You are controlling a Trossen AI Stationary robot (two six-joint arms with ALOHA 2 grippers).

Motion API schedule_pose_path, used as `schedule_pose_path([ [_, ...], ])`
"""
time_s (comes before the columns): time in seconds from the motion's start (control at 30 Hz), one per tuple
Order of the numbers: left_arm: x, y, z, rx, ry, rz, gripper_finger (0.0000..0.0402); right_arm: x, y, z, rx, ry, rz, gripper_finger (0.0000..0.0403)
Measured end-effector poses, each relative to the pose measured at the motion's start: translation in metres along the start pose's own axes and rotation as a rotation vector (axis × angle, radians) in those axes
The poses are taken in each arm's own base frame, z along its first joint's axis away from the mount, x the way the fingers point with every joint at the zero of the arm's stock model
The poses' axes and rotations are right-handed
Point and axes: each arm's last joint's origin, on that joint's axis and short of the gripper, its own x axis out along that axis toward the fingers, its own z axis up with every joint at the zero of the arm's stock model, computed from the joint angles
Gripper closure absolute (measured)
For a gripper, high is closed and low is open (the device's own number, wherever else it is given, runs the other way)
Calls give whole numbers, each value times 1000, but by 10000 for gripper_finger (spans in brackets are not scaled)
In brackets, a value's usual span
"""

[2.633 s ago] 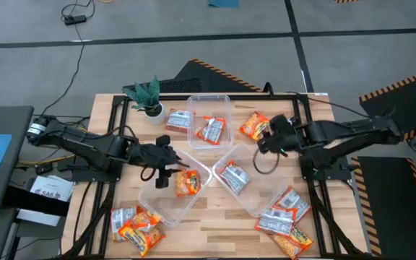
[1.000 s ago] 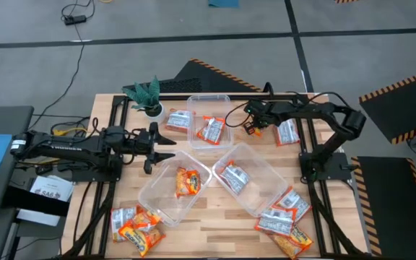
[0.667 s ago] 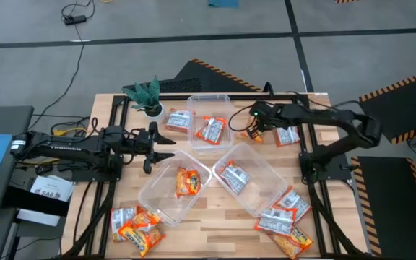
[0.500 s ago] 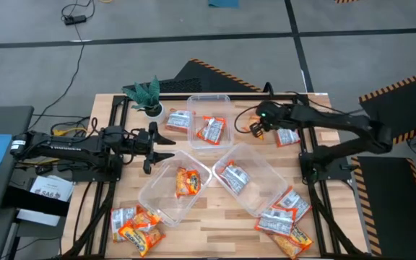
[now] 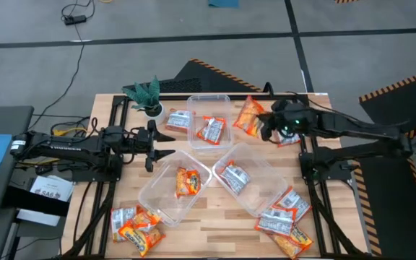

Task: Sort Maruchan noodles
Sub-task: Put the noodle pack into the bottom right transparent bin, then put the noodle pack into the top transparent bin

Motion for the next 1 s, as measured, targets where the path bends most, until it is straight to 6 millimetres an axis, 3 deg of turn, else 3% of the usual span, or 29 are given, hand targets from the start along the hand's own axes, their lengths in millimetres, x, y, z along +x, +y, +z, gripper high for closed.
schedule_pose_path([
  [0.2, 0, 0, 0, 0, 0, 0, 198, -16, 40, -19, -128, 86, 279, 397],
  [0.37, 0, 0, 0, 0, 2, 1, 198, -28, 63, -48, -195, 254, 373, 397],
  [0.6, 0, 0, -2, 0, 17, 2, 198, -42, 65, -76, -66, 502, 283, 365],
  [1.0, 0, 0, -2, 0, 18, 3, 198, -40, 69, -71, 7, 437, 283, 348],
])
